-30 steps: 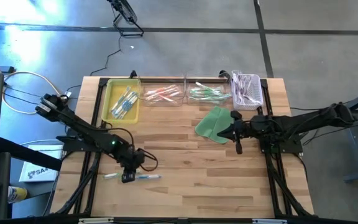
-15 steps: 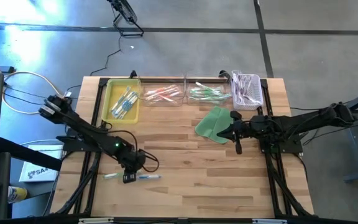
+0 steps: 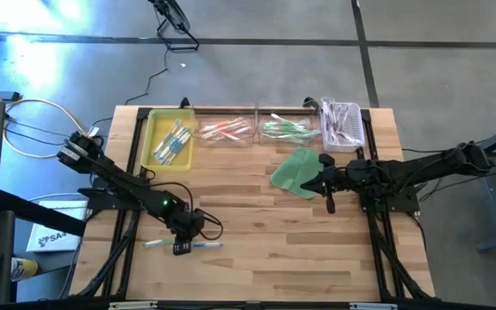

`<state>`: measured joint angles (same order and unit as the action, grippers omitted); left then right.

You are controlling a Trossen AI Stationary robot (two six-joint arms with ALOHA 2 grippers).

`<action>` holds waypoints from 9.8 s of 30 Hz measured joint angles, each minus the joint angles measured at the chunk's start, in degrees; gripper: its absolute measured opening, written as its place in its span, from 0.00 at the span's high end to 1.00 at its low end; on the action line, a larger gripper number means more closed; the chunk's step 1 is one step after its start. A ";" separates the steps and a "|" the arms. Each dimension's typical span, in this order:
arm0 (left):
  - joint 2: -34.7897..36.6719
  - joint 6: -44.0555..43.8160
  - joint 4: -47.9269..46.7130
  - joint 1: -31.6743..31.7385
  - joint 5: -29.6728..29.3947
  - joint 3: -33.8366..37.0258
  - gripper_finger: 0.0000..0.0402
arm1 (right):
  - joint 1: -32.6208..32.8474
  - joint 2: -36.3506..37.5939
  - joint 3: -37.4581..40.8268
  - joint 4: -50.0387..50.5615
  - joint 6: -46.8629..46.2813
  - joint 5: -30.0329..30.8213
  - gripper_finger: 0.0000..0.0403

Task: Pick & Place Toothbrushes
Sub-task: Put the green toothbrush into the right transparent bin, then put the blue toothbrush into the yellow bin

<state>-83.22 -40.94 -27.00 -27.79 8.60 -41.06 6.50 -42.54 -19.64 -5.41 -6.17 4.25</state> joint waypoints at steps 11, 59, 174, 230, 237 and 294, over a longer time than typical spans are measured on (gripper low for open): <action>0.00 0.10 0.21 0.00 0.03 0.00 0.81 | 0.00 0.00 0.00 0.02 -0.02 0.04 0.99; 0.70 45.95 -15.12 23.96 -7.39 -31.14 1.00 | -0.02 0.00 0.00 0.02 0.00 0.06 0.99; -1.44 67.68 16.48 45.77 23.26 -47.30 0.68 | -10.79 -41.94 -21.20 -61.60 24.48 3.25 0.96; 33.29 72.05 28.80 49.51 22.34 -9.66 0.57 | -27.40 -40.18 -32.22 -10.38 25.85 20.33 0.96; 37.64 70.12 31.50 49.52 22.30 -4.04 0.57 | -35.20 -41.45 -32.19 -3.76 23.95 15.58 0.96; 38.07 69.12 32.93 49.53 22.21 -1.57 0.57 | -22.03 -31.06 -32.20 3.10 16.61 -24.55 0.99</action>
<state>-45.15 28.18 5.93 21.74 30.81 -42.63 -15.53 -73.60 -51.83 -2.31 10.44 -20.29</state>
